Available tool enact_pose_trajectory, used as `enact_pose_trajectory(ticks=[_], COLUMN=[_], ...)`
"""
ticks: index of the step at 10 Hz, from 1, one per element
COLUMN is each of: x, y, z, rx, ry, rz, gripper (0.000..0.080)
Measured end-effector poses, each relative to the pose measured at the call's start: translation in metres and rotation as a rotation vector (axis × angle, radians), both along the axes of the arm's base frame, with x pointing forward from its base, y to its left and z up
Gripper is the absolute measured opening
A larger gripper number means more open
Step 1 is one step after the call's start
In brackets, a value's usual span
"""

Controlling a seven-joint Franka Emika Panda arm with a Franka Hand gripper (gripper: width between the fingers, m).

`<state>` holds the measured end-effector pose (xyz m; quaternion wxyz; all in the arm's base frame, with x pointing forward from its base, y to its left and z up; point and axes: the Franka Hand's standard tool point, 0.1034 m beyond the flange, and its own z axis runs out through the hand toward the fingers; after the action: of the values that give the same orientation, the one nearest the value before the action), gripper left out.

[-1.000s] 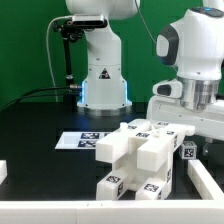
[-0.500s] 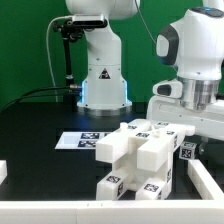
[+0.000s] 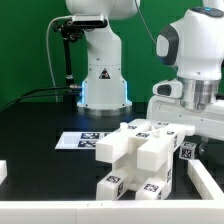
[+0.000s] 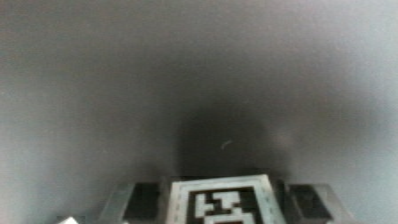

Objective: Assemble chair

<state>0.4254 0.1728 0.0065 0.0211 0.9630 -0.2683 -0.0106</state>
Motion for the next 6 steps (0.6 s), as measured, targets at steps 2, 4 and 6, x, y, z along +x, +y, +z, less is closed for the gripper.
enact_pose_trajectory(ticks=[2,4,6], x=[-0.005,-0.011,-0.008], y=[0.015,0.026,0.016], z=[0.022,0.064,0.104], rx=[0.017,0.057,0.095], ry=[0.031,0.034,0.029], rz=[0.011,0.018,0.029], gripper=[0.0281,0.0281,0.0281])
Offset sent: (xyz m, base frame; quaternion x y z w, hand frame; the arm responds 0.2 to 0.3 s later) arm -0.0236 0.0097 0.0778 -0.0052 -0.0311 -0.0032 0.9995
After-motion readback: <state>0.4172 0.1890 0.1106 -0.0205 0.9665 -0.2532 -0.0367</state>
